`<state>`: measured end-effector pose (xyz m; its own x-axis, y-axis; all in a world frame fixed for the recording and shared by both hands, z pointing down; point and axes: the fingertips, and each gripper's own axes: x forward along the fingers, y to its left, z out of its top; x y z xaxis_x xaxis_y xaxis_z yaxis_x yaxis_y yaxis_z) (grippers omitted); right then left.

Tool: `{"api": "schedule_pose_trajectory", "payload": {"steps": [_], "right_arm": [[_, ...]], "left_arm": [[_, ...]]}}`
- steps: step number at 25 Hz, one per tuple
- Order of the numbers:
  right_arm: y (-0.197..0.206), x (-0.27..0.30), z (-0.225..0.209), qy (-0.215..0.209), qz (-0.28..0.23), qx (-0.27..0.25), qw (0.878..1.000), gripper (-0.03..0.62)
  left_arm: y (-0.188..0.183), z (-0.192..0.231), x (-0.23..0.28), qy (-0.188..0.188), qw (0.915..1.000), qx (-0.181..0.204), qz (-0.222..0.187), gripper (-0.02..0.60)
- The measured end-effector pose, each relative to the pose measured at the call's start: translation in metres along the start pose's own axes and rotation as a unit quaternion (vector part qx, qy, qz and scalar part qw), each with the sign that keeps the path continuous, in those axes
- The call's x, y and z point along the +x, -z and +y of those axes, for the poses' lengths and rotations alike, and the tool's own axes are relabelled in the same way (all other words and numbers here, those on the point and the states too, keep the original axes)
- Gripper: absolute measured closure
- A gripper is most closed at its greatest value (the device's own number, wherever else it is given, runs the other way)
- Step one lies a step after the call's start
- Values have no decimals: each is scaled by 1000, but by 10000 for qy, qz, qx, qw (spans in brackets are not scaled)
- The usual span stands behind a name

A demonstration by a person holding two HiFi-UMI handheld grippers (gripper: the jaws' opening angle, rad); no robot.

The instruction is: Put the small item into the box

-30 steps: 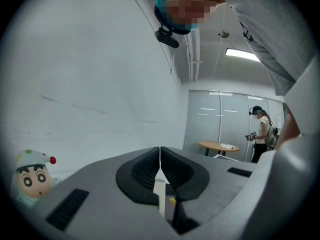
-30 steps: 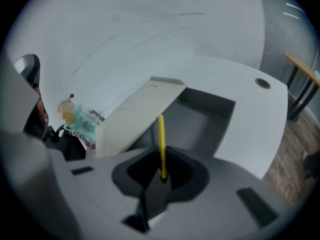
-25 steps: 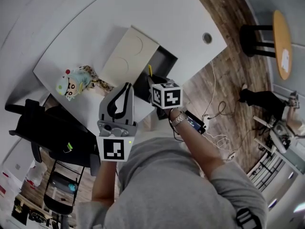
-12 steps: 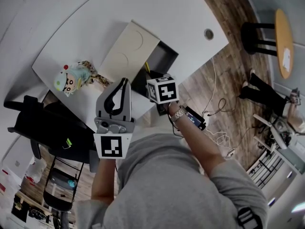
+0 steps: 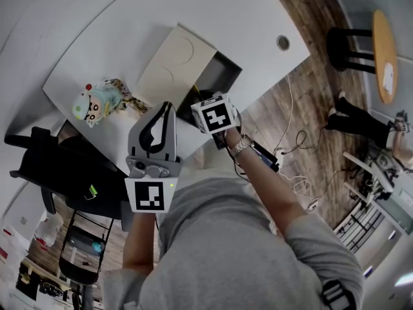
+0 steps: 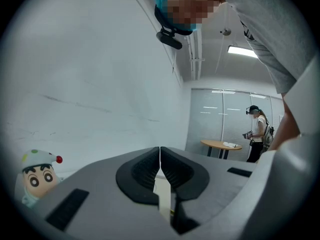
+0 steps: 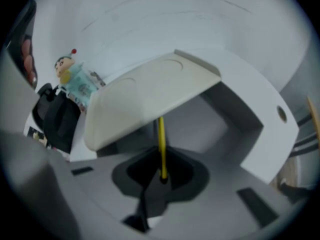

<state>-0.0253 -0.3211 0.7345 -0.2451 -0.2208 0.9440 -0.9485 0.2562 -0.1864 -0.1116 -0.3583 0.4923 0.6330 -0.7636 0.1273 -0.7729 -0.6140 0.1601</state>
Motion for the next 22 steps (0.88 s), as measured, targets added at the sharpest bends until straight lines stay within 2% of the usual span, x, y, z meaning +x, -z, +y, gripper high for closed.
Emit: {"api": "schedule_pose_trajectory", "payload": {"steps": [7, 22], "right_arm": [[7, 7, 6, 81, 287, -669, 9973, 522], [-1, -1, 9, -291, 40, -436, 9986, 496]], "left_arm": [[3, 4, -3, -37, 10000, 9, 34, 545], [1, 2, -6, -70, 10000, 68, 21, 545]]}}
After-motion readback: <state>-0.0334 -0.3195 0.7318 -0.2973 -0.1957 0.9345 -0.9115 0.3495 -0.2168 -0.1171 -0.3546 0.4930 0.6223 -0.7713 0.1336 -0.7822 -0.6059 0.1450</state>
